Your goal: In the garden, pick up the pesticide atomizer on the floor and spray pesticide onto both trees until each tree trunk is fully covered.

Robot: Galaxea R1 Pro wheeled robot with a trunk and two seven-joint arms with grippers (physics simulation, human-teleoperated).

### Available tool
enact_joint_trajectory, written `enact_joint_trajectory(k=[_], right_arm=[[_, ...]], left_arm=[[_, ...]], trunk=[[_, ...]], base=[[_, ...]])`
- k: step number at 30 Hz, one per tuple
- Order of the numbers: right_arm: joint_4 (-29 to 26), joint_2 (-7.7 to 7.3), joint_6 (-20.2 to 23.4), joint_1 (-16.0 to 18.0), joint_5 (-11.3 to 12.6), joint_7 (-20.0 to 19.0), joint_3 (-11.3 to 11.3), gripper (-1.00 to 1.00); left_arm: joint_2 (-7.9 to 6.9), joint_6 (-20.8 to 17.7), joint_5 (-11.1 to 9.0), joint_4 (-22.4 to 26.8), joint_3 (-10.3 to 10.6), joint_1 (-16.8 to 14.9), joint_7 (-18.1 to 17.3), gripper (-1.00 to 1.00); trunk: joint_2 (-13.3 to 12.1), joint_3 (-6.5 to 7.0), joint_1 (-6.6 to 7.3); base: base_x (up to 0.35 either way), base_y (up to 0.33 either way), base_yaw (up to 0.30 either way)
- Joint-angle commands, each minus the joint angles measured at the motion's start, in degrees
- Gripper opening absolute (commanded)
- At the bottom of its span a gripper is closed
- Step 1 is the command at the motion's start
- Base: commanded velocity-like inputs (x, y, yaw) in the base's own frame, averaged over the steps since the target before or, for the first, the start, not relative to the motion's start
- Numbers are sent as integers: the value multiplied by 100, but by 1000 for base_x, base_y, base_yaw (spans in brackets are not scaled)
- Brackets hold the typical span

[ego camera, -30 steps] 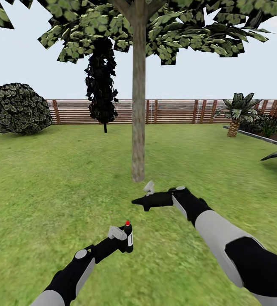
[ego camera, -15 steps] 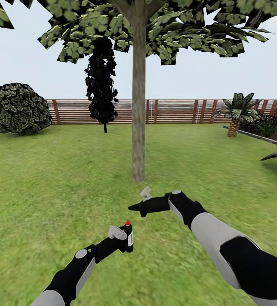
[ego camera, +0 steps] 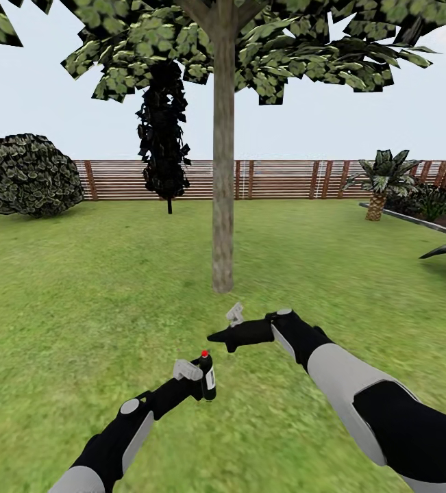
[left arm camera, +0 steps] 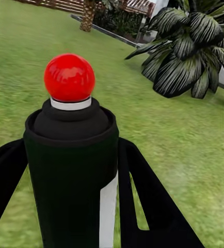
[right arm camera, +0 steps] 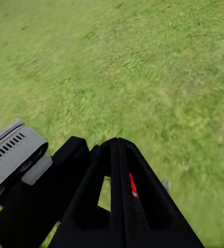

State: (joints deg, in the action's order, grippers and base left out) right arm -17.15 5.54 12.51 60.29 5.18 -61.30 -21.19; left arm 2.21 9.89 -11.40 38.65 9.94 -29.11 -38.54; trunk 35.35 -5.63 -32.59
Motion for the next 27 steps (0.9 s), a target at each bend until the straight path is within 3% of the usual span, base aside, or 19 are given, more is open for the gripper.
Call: enact_joint_trajectory(k=[1,8,27], right_arm=[[33,0,-4,0,1,2,1,-100],[90,26,-11,0,0,60,1,-100],[83,179,-1,0,8,414,-16,-100]], left_arm=[[0,2,-103,23,0,1,-2,-100],[-1,4,-276,54,-1,2,-4,-100],[-10,4,-292,46,-34,2,-4,-100]], trunk=[[0,0,0],[0,0,0],[0,0,0]], base=[[0,0,0],[0,0,0],[0,0,0]])
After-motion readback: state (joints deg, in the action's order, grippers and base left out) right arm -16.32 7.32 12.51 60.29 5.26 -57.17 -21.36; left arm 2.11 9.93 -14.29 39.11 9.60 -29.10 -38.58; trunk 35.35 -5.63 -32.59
